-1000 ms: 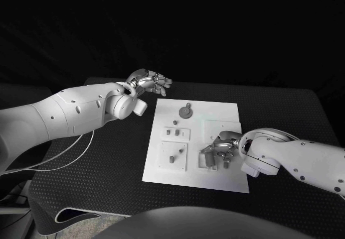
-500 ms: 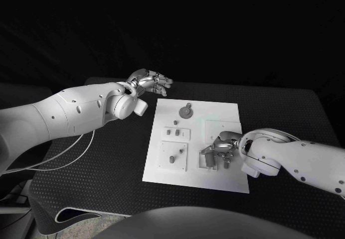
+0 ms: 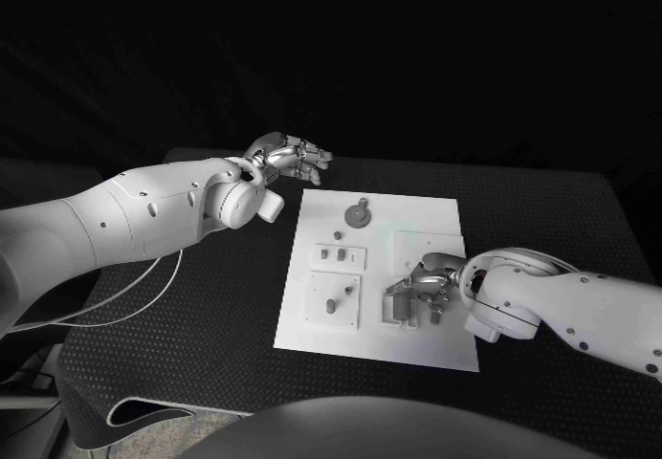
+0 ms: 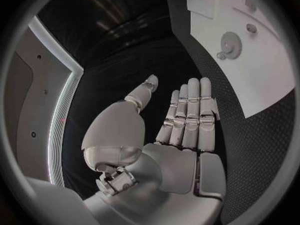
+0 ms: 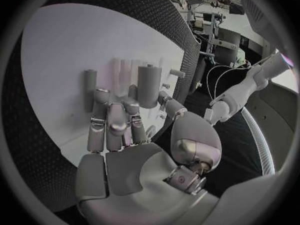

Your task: Assemble the parts on the task board

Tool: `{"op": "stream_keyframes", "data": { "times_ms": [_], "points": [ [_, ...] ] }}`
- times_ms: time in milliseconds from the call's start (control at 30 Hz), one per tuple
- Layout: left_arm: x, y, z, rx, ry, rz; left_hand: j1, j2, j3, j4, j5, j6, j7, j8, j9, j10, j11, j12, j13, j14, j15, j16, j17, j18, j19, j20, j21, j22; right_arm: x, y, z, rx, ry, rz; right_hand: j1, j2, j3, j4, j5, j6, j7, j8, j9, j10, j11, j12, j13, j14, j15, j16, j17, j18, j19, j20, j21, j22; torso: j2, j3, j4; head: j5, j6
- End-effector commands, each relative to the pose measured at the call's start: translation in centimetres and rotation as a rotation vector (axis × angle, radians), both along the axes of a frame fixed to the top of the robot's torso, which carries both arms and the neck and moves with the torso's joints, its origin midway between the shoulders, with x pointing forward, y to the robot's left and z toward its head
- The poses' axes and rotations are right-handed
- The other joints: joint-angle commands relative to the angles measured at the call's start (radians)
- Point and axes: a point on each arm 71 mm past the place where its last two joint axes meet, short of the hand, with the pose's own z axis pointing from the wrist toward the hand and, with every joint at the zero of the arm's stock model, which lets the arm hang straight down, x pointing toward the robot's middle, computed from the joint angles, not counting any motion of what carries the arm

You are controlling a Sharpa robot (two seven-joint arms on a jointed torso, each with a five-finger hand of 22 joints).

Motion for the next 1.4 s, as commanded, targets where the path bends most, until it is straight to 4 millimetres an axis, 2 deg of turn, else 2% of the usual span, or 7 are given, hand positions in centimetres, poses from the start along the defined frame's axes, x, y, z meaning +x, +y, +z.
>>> {"op": "stream_keyframes", "data": {
  "times_ms": [33, 367, 667, 767, 1000, 1200, 1400],
  "points": [
    [-0.01, -0.27, 0.13, -0.006, -0.003, -0.017, -0.010, 0.002, -0.002, 0.003, -0.005, -0.010, 0.000, 0.004, -0.002, -0.008, -0.003, -0.001, -0.001, 0.000, 0.007, -0.006, 0.001, 0.012, -0.008, -0.002, 0.001, -0.001, -0.94, 0.17, -0.94, -0.033, 0.055, 0.048, -0.001, -0.021, -0.002, 0.003, -0.003, 0.009, 0.017, -0.007, 0.001, -0.009, -0.001, -0.003, 0.002, -0.010, 0.001, 0.003, -0.004, 0.014, -0.005, -0.002, 0.000, 0.020, 0.000, 0.0001, -0.0003, 0.002, 0.000],
    [-0.01, -0.29, 0.12, -0.006, -0.002, -0.018, -0.010, 0.003, -0.002, 0.003, -0.005, -0.010, 0.000, 0.004, -0.002, -0.008, -0.003, -0.001, -0.001, 0.000, 0.007, -0.006, 0.002, 0.012, -0.008, -0.002, 0.001, -0.001, -1.11, 0.33, -1.02, -0.054, 0.057, 0.084, -0.007, -0.043, 0.008, 0.004, -0.002, 0.003, 0.019, -0.011, 0.001, -0.016, 0.001, -0.005, 0.003, -0.025, 0.003, -0.001, -0.023, 0.014, -0.010, -0.002, -0.001, 0.020, 0.000, 0.0006, -0.0006, 0.003, 0.000],
    [-0.01, -0.23, 0.11, -0.005, 0.000, -0.017, -0.011, 0.003, -0.002, 0.003, -0.005, -0.010, 0.000, 0.005, -0.002, -0.008, -0.003, -0.001, -0.001, -0.001, 0.007, -0.007, 0.002, 0.012, -0.008, -0.002, 0.001, -0.002, -1.18, 0.34, -1.10, -0.072, 0.057, 0.110, -0.001, -0.053, 0.014, -0.004, -0.003, -0.004, 0.022, -0.015, 0.001, -0.023, 0.003, -0.007, 0.003, -0.038, 0.005, -0.005, -0.035, 0.014, -0.016, 0.001, -0.002, 0.020, 0.000, 0.0005, -0.0003, 0.005, 0.000],
    [-0.01, -0.25, 0.09, -0.005, 0.000, -0.018, -0.011, 0.003, -0.002, 0.003, -0.005, -0.010, 0.000, 0.005, -0.002, -0.008, -0.003, -0.001, -0.001, -0.001, 0.007, -0.007, 0.002, 0.012, -0.008, -0.002, 0.001, -0.002, -1.25, 0.45, -1.15, -0.071, 0.059, 0.114, -0.004, -0.066, 0.017, 0.000, -0.003, -0.008, 0.024, -0.017, 0.001, -0.028, 0.006, -0.010, 0.003, -0.043, 0.007, -0.007, -0.037, 0.014, -0.020, 0.004, -0.005, 0.020, 0.000, 0.0008, -0.0004, 0.005, 0.000],
    [0.00, -0.29, 0.09, -0.005, 0.000, -0.018, -0.012, 0.003, -0.001, 0.004, -0.005, -0.011, 0.000, 0.005, -0.002, -0.008, -0.003, -0.001, -0.001, -0.001, 0.007, -0.007, 0.002, 0.012, -0.009, -0.002, 0.001, -0.002, -1.25, 0.48, -1.18, -0.069, 0.057, 0.112, -0.007, -0.073, 0.021, 0.006, -0.003, -0.009, 0.025, -0.018, 0.002, -0.030, 0.007, -0.010, 0.003, -0.046, 0.008, -0.007, -0.039, 0.014, -0.021, 0.005, -0.006, 0.020, 0.000, 0.0006, -0.0005, 0.004, 0.000],
    [0.01, -0.26, 0.09, -0.005, 0.000, -0.017, -0.013, 0.004, -0.001, 0.004, -0.005, -0.011, 0.000, 0.005, -0.003, -0.009, -0.003, -0.001, -0.001, -0.001, 0.007, -0.008, 0.003, 0.012, -0.009, -0.002, 0.002, -0.002, -1.19, 0.45, -1.18, -0.069, 0.054, 0.107, -0.014, -0.080, 0.026, 0.021, -0.003, -0.010, 0.026, -0.018, 0.003, -0.031, 0.007, -0.010, 0.002, -0.047, 0.009, -0.006, -0.040, 0.014, -0.021, 0.006, -0.006, 0.019, 0.000, 0.0003, -0.0003, 0.003, 0.000],
    [0.01, -0.29, 0.09, -0.005, 0.000, -0.017, -0.015, 0.005, -0.001, 0.005, -0.005, -0.011, 0.000, 0.005, -0.003, -0.009, -0.002, -0.001, -0.001, -0.001, 0.008, -0.008, 0.003, 0.012, -0.009, -0.001, 0.002, -0.002, -1.17, 0.44, -1.20, -0.070, 0.055, 0.108, -0.023, -0.103, 0.038, 0.053, -0.003, -0.010, 0.025, -0.018, 0.006, -0.032, 0.007, -0.009, 0.002, -0.048, 0.009, -0.003, -0.043, 0.014, -0.020, 0.006, -0.005, 0.019, 0.000, -0.0001, -0.0002, 0.004, 0.000]
  ]
}}
